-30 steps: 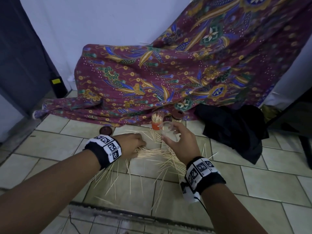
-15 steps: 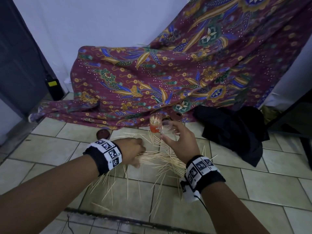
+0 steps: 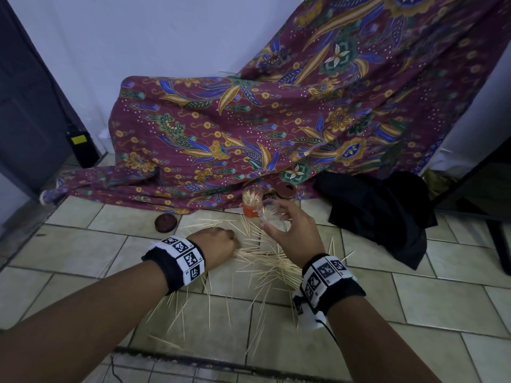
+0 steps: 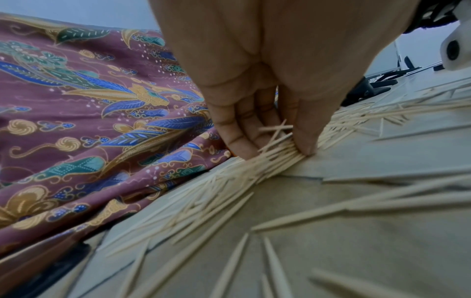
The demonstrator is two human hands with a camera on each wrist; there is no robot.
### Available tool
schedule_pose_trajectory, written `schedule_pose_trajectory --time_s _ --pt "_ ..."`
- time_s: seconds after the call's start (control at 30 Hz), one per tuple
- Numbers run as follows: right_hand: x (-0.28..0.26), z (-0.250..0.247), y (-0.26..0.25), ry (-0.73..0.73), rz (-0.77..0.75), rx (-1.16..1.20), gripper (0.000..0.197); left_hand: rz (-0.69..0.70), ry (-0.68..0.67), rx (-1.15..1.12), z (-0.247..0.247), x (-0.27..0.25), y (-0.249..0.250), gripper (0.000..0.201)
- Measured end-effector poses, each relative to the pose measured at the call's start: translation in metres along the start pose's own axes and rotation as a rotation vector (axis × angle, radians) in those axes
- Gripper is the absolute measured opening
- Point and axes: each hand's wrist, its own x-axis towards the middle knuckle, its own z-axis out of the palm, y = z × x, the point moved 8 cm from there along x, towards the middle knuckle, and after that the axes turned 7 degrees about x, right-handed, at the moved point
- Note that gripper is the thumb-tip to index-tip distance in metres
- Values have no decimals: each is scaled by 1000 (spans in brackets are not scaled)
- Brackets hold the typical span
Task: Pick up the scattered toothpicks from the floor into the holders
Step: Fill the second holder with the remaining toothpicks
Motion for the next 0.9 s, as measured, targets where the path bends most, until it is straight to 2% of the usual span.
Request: schedule_pose_trajectory --time_s 0.23,0.4,0.5,0.9 --pt "-2 -2 3 12 3 -20 41 5 15 -51 -3 3 -7 47" --pt "-4 -4 3 14 11 -35 45 -23 21 -156 -14 4 -22 36" --pt "-3 -7 2 25 14 -50 47 -10 13 -190 -30 0 -32 20" --pt "-3 -8 -5 41 8 -83 42 47 200 -247 -114 -11 -72 20"
